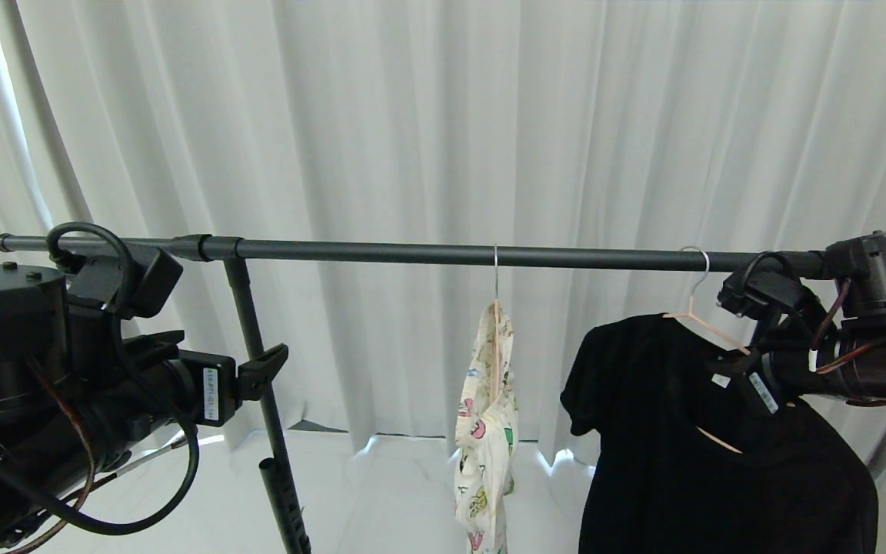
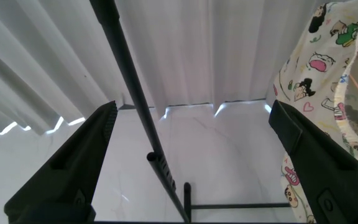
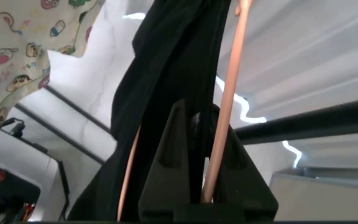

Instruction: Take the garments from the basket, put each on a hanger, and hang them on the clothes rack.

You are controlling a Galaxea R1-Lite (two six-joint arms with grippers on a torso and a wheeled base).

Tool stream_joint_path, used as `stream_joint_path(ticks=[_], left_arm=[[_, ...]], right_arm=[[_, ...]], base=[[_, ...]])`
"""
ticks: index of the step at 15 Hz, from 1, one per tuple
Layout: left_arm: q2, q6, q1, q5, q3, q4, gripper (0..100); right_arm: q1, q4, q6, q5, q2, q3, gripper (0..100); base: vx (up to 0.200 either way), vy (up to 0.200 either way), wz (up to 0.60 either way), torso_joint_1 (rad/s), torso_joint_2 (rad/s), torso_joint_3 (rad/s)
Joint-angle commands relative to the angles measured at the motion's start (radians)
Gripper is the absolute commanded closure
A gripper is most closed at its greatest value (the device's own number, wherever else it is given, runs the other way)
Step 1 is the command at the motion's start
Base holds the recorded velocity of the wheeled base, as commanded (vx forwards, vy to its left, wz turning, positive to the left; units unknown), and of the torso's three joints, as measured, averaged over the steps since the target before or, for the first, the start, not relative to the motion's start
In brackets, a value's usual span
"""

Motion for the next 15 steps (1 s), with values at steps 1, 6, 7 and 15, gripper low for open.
stream_joint_path(ticks=[1,6,7,15], left_arm=[[0.002,0.000,0.000,0.001,0.001,-0.001,0],[-0.001,0.000,0.007,0.004,0.009,-0.001,0],[-0.002,-0.001,0.020,0.011,0.020,-0.001,0],[-0.059,0.000,0.101,0.122,0.066,-0.001,0]], right_arm=[[0.004,0.000,0.000,0.000,0.004,0.004,100],[0.004,-0.001,0.080,0.005,-0.102,0.022,0],[0.004,0.000,0.155,0.005,-0.154,0.021,0],[-0.130,0.273,0.256,-0.115,-0.501,0.061,0]], base=[[0.000,0.000,0.00,0.000,0.00,0.000],[0.000,0.000,0.00,0.000,0.00,0.000],[0.000,0.000,0.00,0.000,0.00,0.000],[0.000,0.000,0.00,0.000,0.00,0.000]])
